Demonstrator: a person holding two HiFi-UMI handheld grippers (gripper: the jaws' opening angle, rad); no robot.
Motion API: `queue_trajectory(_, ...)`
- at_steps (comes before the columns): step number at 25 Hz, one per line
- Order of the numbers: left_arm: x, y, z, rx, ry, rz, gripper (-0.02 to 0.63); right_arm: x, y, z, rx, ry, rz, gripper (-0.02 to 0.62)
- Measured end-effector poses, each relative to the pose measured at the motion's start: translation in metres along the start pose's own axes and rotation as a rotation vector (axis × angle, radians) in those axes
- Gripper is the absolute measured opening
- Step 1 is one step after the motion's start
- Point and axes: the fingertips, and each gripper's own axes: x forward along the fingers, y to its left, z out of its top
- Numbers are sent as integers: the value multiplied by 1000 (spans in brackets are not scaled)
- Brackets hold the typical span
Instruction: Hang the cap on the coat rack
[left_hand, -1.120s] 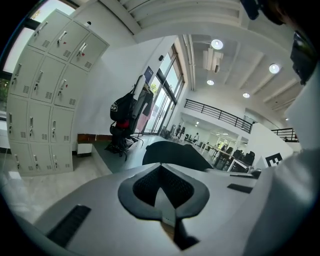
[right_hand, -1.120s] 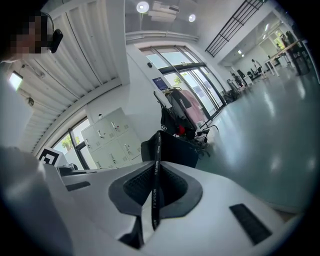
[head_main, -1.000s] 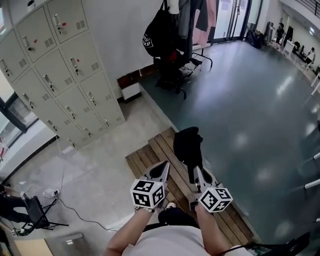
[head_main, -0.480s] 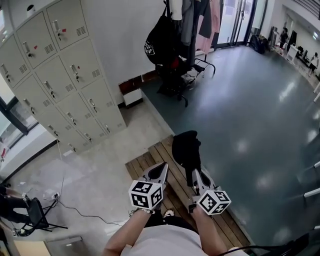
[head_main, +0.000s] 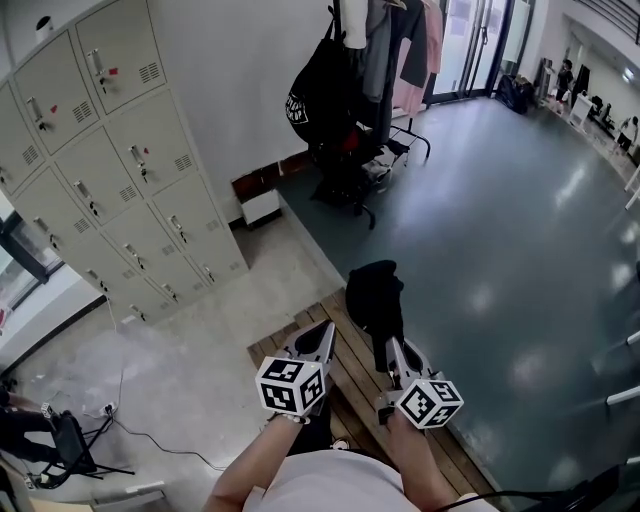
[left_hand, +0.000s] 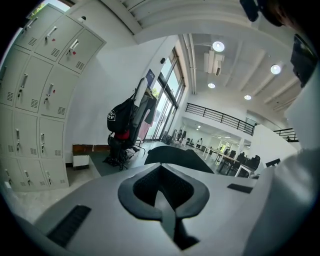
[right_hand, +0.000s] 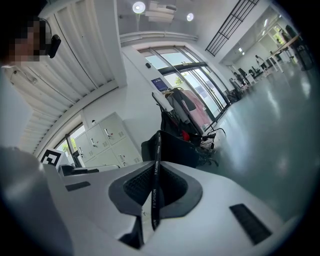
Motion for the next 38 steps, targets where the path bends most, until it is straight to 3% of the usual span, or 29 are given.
queue_trajectory(12,96,121,85,-11,15,6,3,167,4,46,-2,-7,-4,17)
queue_trajectory(21,133,207,152,-20,-12,18,3,276,22,81,-27,-34,4,17)
queue_trajectory(28,153,244,171,-24,0,23,3,313,20,93,-35,-37,-18,17)
queue_trajectory(38,205,266,200,-1,7,-5,3,385,16,122,-39,-50,19,17)
